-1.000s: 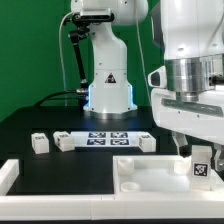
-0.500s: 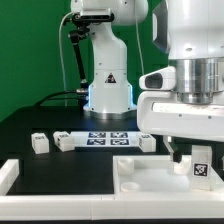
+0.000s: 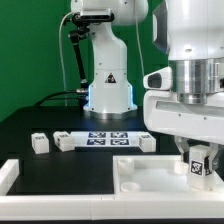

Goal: Assemble square table

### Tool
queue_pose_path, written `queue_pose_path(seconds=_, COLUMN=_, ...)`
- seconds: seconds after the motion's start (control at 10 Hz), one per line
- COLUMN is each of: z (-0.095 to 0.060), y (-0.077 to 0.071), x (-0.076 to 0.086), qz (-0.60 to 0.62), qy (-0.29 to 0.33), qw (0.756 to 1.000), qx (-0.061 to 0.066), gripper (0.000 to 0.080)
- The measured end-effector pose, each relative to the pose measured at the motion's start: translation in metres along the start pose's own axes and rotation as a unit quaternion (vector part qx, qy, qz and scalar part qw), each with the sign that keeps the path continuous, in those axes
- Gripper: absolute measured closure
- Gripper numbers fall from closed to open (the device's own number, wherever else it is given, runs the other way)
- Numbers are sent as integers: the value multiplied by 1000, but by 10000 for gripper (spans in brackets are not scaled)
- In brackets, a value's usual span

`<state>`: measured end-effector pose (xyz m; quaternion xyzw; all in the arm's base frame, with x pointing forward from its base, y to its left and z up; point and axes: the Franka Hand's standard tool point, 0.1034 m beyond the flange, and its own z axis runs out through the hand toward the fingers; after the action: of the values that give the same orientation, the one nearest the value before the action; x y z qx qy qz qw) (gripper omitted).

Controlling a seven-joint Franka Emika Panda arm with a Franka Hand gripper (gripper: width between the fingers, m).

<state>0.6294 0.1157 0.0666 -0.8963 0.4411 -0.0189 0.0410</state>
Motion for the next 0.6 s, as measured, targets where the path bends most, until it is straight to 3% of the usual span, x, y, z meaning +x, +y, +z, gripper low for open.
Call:
queue_pose_path(seconds=0.1, z=0, y=0, x=0, qz=20, qy=0, qw=1000, qx=0, gripper=511)
queue_pose_path(seconds=0.2, z=0, y=2, x=1, qz=115, qy=-8, qw=993, qx=3, gripper=511)
queue_pose_path(seconds=0.4, z=1, y=3, x=3, qz=299, qy=-36, qw=953, qx=13, gripper=511)
queue_pose_path(seconds=0.6, z=2, y=4, x=3, qz=406, qy=-53, qw=912, qx=22, gripper=509)
